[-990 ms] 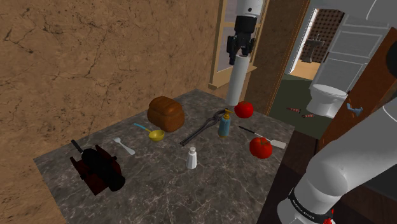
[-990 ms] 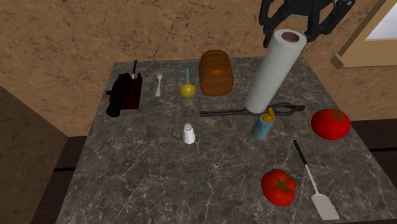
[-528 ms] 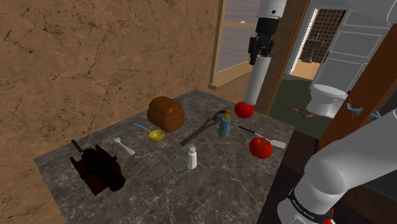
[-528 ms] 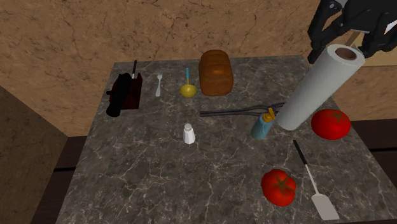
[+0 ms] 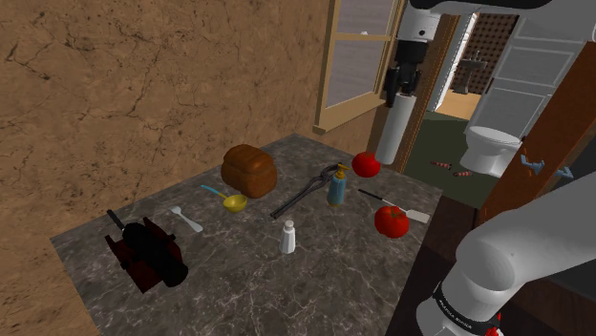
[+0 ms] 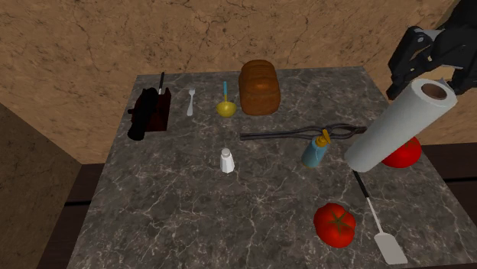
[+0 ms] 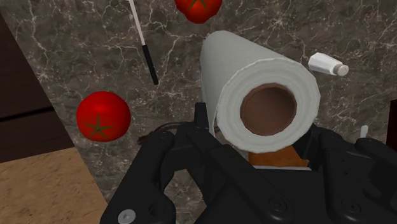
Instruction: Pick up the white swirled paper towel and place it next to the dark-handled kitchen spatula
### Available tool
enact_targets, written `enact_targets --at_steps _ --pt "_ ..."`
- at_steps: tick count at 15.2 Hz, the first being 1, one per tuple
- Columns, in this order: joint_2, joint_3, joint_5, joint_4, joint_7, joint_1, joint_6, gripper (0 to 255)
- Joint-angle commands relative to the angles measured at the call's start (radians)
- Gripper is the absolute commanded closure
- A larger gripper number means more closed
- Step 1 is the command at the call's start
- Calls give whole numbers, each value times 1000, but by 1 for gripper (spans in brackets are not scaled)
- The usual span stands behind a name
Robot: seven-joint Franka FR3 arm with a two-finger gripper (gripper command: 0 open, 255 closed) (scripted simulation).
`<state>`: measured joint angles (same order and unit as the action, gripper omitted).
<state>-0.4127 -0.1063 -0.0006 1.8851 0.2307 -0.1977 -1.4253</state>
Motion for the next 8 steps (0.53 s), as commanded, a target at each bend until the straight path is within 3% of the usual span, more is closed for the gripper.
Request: enact_targets --at_steps 1,8 --pt "-12 -2 -2 38 3 -2 -27 255" --pt "-38 -3 -5 157 4 -4 -119 255"
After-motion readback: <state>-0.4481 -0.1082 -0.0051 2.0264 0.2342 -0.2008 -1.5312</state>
